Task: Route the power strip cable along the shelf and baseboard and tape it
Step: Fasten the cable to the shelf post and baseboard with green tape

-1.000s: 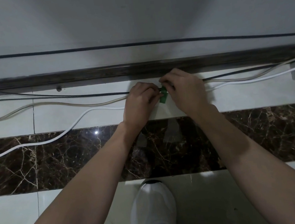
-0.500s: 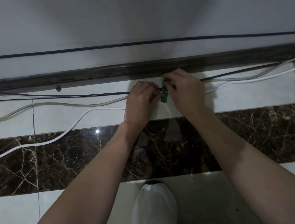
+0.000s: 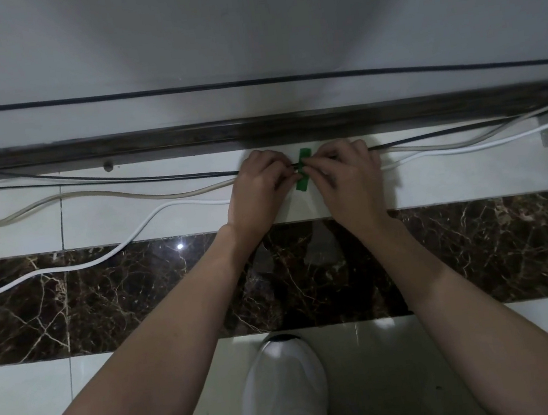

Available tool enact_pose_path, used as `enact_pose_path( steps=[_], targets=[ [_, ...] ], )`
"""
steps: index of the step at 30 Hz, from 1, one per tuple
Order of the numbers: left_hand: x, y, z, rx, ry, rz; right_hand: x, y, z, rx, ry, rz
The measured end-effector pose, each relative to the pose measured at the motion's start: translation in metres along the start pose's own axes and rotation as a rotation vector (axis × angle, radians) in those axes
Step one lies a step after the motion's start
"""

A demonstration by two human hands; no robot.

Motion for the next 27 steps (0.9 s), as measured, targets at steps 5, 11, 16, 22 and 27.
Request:
enact_pose_path(
  steps=[5, 11, 16, 22, 27],
  targets=[
    [0.003, 0.003, -0.002, 0.004, -0.014, -0.013, -0.004, -0.005, 0.004, 0.03, -0.001, -0.013],
    [0.003, 0.006, -0.005, 0.044, -0.052, 0.006, -0.01, -0.01, 0.007, 0.081, -0.031, -0.028],
    [0.005, 0.011, -0.004, 0.053, -0.068, 0.025, -0.011, -0.012, 0.009, 0.101, -0.031, -0.039],
    [0.008, 0.012, -0.003, 0.059, -0.033, 0.039, -0.016, -0.014, 0.01, 0.112, -0.044, -0.01],
    [0.009, 0.011, -0.003, 0.052, 0.043, 0.013, -0.02, -0.016, 0.009, 0.115, -0.098, 0.029]
  ],
)
Point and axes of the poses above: each hand's wrist, its own z-axis towards the middle knuckle, its own y-axis out of the back of the hand, x = y × z, the point moved 6 cm from there along z, towards the middle knuckle, and after that the axes turned 3 degrees about x, right-handed, at the moved point
